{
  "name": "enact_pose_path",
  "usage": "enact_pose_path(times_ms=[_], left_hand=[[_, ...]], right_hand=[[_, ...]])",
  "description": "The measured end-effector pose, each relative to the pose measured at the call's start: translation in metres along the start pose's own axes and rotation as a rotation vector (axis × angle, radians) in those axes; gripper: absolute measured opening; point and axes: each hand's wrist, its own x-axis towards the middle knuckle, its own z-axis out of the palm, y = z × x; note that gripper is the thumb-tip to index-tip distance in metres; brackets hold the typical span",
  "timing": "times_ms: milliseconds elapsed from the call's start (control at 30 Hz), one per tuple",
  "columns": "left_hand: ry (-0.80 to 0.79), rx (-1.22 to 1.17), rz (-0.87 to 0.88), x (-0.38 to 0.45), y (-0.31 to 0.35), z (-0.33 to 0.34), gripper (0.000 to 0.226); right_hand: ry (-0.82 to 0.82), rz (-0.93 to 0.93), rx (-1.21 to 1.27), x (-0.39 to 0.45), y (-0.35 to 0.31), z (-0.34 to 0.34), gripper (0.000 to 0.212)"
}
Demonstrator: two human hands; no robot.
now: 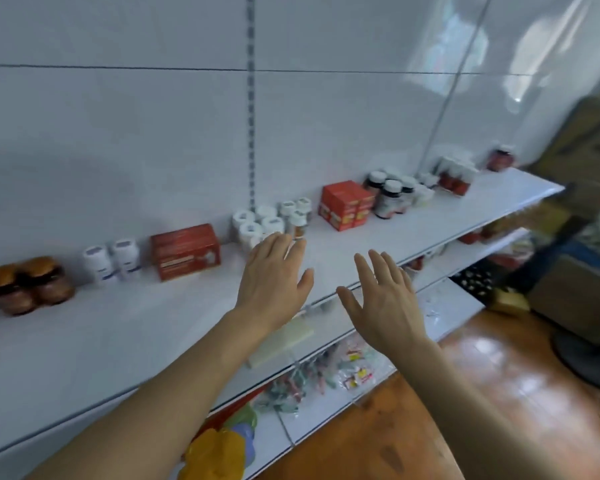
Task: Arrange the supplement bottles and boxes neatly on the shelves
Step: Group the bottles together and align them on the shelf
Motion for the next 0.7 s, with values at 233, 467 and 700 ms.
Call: enact_pose_path(times_ms=[233, 467, 700], left_hand=[[-0.025, -0.076, 0.151, 0.112, 0.112, 0.079, 0.052], [-0.032, -0.161, 0.276, 0.245, 0.22, 0.155, 0.055], [-0.084, -0.186, 0.379, 0.352, 0.318, 0.231, 0.053]], right_hand=[[0.045, 0.189, -0.023, 0.035, 0.143, -0.009, 0.073], [0.081, 0.332, -0.141, 0.097, 0.29, -0.017, 0.069], [0.074, 0.438, -0.176, 0.142, 0.424, -0.013, 0.071]])
